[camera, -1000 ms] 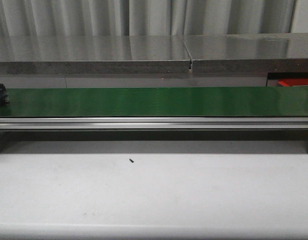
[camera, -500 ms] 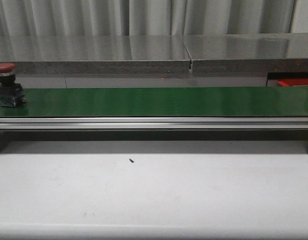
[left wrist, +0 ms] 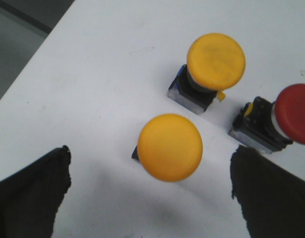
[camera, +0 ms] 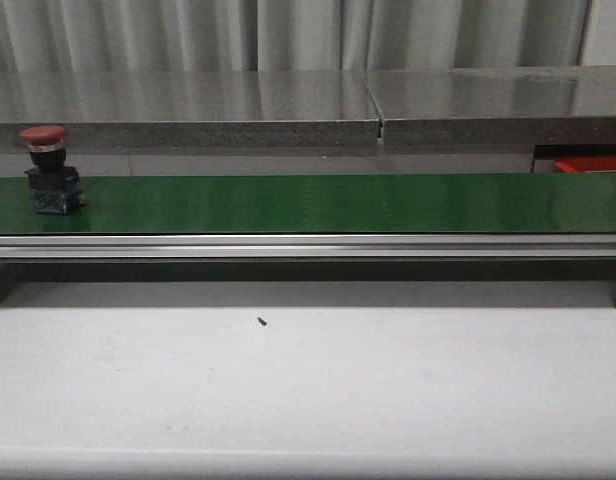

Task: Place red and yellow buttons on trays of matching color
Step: 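Move the left gripper back and grasp a yellow push-button, then set the yellow button on the conveyor belt and release it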

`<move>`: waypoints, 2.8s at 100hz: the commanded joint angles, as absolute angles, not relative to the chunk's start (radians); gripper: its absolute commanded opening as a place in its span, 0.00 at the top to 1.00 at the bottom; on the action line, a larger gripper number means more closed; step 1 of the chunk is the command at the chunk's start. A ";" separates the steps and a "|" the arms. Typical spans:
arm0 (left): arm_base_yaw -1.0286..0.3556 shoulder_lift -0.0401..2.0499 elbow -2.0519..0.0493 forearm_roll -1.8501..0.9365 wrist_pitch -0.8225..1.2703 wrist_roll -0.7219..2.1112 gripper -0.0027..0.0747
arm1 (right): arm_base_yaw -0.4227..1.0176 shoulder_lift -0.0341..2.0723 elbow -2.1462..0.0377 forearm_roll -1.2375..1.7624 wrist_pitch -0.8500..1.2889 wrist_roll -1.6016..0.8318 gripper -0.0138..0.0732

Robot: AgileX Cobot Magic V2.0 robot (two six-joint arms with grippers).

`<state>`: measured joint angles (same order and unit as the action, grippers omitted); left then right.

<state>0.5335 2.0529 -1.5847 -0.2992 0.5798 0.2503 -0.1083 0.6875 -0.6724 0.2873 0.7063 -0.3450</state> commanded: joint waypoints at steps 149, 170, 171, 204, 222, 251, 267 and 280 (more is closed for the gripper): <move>0.444 1.889 -1.761 -0.443 0.809 0.265 0.99 | -0.106 0.683 -0.701 0.296 0.650 -0.352 0.98; 0.330 1.801 -1.647 -0.443 0.783 0.269 0.99 | -0.106 0.683 -0.701 0.296 0.650 -0.352 0.98; 0.322 1.801 -1.641 -0.443 0.780 0.269 0.99 | -0.106 0.683 -0.701 0.296 0.650 -0.352 0.98; 0.196 1.801 -1.535 -0.443 0.699 0.269 0.99 | -0.106 0.683 -0.701 0.296 0.650 -0.352 0.98; 0.181 1.801 -1.512 -0.443 0.692 0.269 0.99 | -0.106 0.683 -0.701 0.296 0.650 -0.352 0.98; 0.181 1.801 -1.509 -0.437 0.699 0.269 0.90 | -0.106 0.683 -0.701 0.296 0.650 -0.352 0.98; 0.181 1.801 -1.509 -0.437 0.706 0.269 0.67 | -0.106 0.683 -0.701 0.296 0.650 -0.352 0.98; 0.181 1.801 -1.509 -0.433 0.715 0.269 0.46 | -0.106 0.683 -0.701 0.296 0.650 -0.352 0.98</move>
<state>0.1882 1.8619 -1.4829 -0.4137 0.7432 0.2662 -0.1083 0.6875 -0.6724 0.2873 0.7070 -0.3450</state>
